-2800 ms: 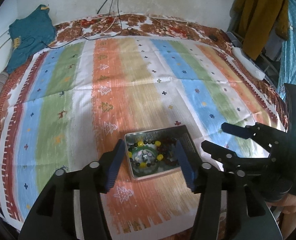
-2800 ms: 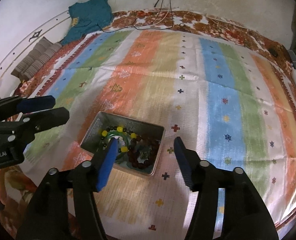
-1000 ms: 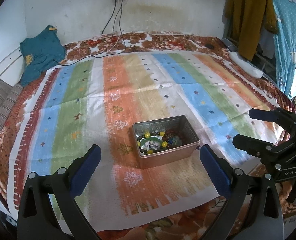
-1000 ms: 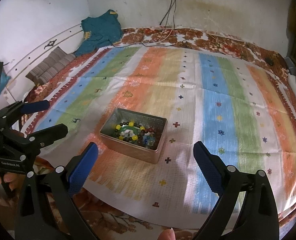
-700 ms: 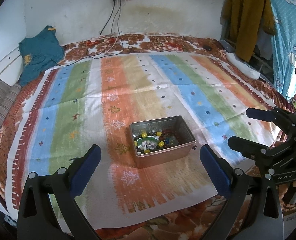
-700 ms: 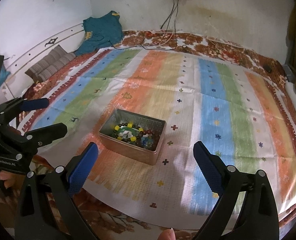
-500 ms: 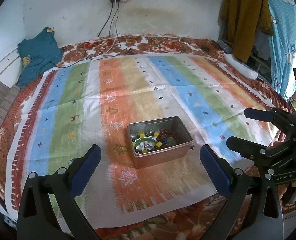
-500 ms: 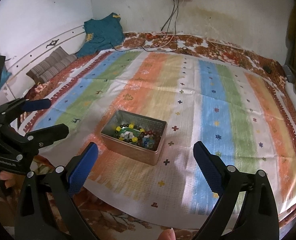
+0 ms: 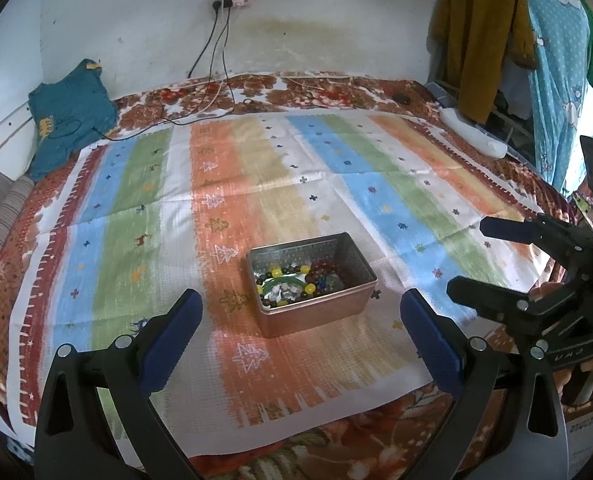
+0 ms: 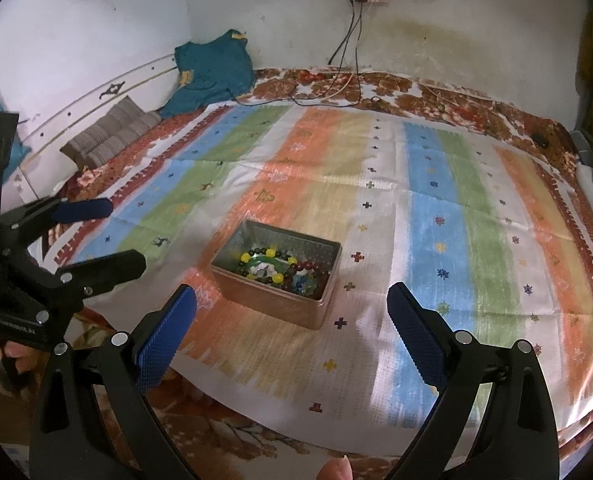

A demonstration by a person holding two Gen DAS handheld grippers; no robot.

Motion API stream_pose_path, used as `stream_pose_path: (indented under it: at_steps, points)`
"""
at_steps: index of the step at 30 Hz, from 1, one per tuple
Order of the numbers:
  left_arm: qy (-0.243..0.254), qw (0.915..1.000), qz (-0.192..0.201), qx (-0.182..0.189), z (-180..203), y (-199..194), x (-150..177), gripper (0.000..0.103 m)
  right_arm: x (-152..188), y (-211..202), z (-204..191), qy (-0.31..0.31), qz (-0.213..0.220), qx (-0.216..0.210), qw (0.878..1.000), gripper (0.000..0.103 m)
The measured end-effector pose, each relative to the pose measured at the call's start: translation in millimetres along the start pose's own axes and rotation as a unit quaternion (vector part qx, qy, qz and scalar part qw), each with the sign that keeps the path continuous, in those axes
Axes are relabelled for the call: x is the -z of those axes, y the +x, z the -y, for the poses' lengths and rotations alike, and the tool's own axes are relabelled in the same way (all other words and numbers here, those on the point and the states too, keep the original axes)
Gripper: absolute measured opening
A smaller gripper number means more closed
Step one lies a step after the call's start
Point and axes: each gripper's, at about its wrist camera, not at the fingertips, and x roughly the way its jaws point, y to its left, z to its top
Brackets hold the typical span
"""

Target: Organize jewelry

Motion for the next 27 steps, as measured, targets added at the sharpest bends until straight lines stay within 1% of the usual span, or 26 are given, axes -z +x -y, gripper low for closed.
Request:
stream_pose_path:
  at_steps: [4, 16, 20, 23, 27]
  points:
    - [0.002, 1.0000, 0.002, -0.002, 1.1, -0.4, -0.4, 0.097, 0.9, -2.7, -3.5, -0.011, 0.007, 0.003, 1.000, 0.097]
    - [0.002, 1.0000, 0.005, -0.001, 0.8, -2.4, -1.7, 0.097, 0.2, -5.8, 1.1, 0.002, 0.017, -0.002, 1.000, 0.097]
    - [0.001, 1.0000, 0.004, -0.004, 0.1, -2.3, -3.6, 0.097, 1.3, -8.9, 2.9, 0.005, 0.026, -0.003, 1.000, 0.097]
    - [0.002, 1.0000, 0.002, 0.004, -0.6, -3.1, -6.1, 0.097, 2.6, -11.7, 1.5, 0.004, 0.032, -0.002, 0.999, 0.097]
    - [0.009, 0.9999, 0.005, 0.003, 0.5, -4.9, -4.1, 0.097, 4.2, -15.0, 0.0, 0.003, 0.040, -0.002, 0.999, 0.097]
